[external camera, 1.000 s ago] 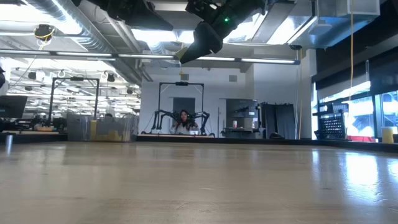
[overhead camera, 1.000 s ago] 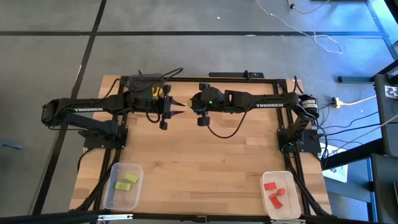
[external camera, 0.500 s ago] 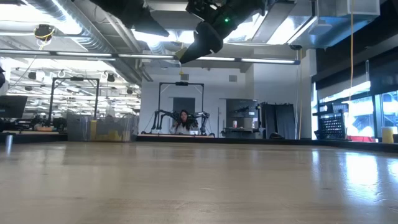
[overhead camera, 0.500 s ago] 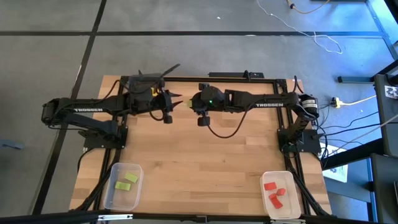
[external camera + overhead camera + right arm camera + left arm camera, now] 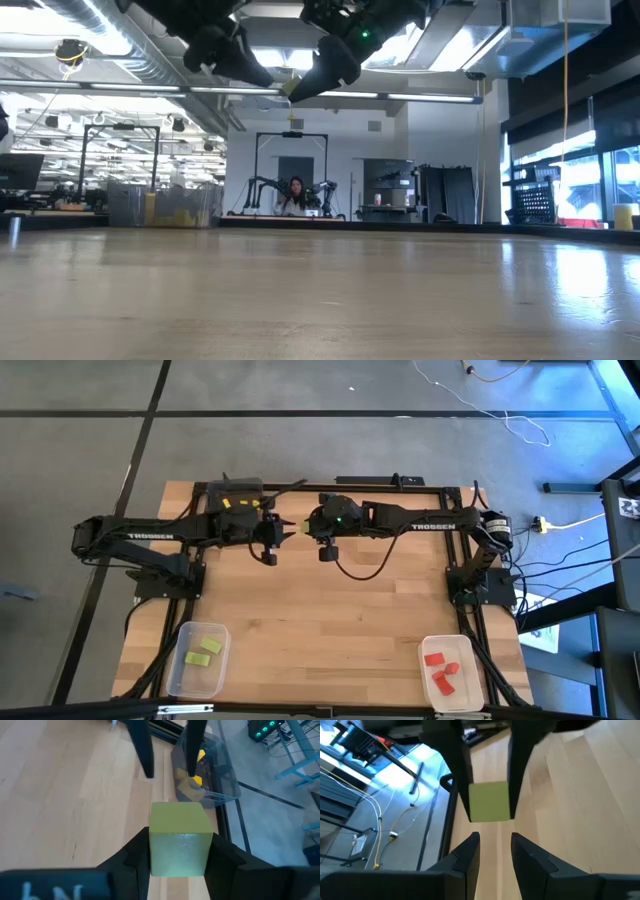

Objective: Sort & place blocks by color
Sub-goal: Put the green block into the transparent bin

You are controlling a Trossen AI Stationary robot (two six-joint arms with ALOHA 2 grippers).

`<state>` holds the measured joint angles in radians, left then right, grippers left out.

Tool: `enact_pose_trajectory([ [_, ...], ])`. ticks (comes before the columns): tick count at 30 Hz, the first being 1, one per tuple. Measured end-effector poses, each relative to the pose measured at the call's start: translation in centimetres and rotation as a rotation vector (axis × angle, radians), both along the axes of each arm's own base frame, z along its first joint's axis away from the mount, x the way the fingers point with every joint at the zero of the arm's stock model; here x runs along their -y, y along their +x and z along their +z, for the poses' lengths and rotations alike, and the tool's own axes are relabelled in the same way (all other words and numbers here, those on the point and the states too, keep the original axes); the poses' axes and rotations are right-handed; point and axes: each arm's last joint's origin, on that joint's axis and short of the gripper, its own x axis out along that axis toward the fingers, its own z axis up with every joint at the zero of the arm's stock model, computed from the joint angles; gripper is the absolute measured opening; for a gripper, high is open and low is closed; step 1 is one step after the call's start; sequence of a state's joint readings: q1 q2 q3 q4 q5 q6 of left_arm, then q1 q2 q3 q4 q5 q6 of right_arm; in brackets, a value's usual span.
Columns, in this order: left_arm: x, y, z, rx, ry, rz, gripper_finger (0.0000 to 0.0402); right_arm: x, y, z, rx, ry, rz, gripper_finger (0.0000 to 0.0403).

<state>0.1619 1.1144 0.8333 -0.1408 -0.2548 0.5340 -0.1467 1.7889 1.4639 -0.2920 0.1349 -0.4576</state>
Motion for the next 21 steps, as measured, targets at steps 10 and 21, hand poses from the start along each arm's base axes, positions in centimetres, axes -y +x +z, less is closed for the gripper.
enact_pose_trajectory([
  [10,0.01,0.19,0.02,0.015,-0.01,-0.008,0.0102,0.0,-0.01,-0.01,-0.002,-0.003,0.001,0.013],
  [21,0.0,0.19,0.03,0.017,-0.009,-0.008,0.0102,0.0,-0.02,-0.03,-0.003,0.002,-0.004,0.0134],
])
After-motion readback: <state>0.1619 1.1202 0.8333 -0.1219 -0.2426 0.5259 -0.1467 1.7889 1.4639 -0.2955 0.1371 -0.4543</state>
